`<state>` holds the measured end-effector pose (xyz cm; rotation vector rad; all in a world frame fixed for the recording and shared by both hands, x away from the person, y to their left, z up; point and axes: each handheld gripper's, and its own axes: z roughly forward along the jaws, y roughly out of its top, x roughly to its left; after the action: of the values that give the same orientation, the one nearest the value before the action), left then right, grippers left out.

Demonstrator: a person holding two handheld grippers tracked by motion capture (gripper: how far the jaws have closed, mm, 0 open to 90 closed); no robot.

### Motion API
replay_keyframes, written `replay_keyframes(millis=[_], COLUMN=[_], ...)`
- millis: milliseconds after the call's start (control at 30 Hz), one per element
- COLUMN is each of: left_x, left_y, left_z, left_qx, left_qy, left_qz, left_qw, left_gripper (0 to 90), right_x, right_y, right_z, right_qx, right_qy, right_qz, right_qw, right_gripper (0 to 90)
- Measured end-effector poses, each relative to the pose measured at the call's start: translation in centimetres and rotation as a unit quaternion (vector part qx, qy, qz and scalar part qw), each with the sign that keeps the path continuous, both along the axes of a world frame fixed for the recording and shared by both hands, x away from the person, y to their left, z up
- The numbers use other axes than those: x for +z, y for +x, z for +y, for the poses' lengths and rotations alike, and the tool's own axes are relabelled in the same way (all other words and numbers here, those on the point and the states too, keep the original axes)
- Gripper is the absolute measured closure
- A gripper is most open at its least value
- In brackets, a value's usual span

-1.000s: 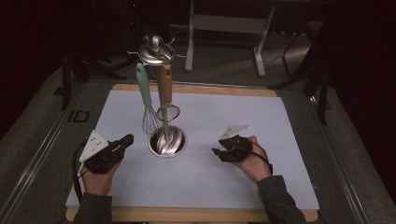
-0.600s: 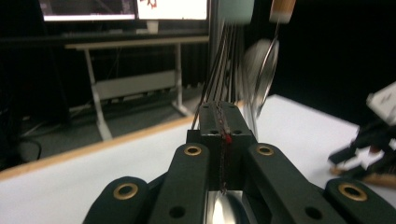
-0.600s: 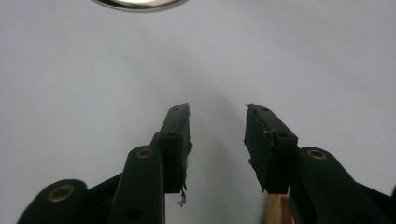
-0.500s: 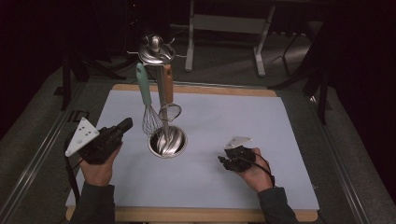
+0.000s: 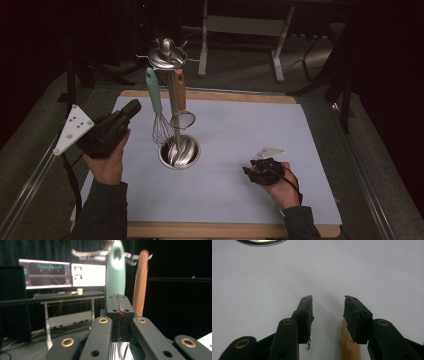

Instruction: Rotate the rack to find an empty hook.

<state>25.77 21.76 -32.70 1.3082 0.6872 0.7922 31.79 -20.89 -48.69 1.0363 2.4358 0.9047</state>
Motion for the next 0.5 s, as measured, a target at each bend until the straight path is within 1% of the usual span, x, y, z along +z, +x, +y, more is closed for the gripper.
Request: replay_keyframes(millis=[100, 267, 300, 367, 433, 500], left_x=[0.9, 2.4, 2.6, 2.9, 3.2, 3.5], left_y=[0.2, 0.7, 0.8, 1.0, 1.2, 1.5], left_z=[-0.5, -1.7, -1.9, -2.2, -2.5, -2.8], left_qx=[-0.005, -0.007, -0.006, -0.006, -0.007, -0.003], left_qy=[-0.011, -0.013, -0.014, -0.022, -0.026, -0.023], left_qz=[-0.012, -0.036, -0.037, -0.043, -0.044, -0.045], left_qw=[0.9999, 0.9992, 0.9992, 0.9988, 0.9987, 0.9987], left_gripper=[89.9, 89.9, 89.9, 89.9, 89.9, 89.9], right_x=[-0.1, 0.0, 0.0, -0.1, -0.1, -0.2], right_y=[-0.1, -0.1, 0.0, 0.1, 0.1, 0.1], right_z=[-0.4, -0.9, -1.1, -1.3, -1.5, -1.6], right_qx=[-0.004, -0.012, -0.015, -0.019, -0.021, -0.023], right_qy=[0.013, 0.020, 0.023, 0.028, 0.029, 0.032], right_qz=[0.003, 0.002, 0.003, 0.006, 0.008, 0.009], right_qw=[0.9999, 0.9997, 0.9996, 0.9994, 0.9993, 0.9992], right_gripper=[57.8, 57.0, 56.8, 56.8, 56.8, 56.8])
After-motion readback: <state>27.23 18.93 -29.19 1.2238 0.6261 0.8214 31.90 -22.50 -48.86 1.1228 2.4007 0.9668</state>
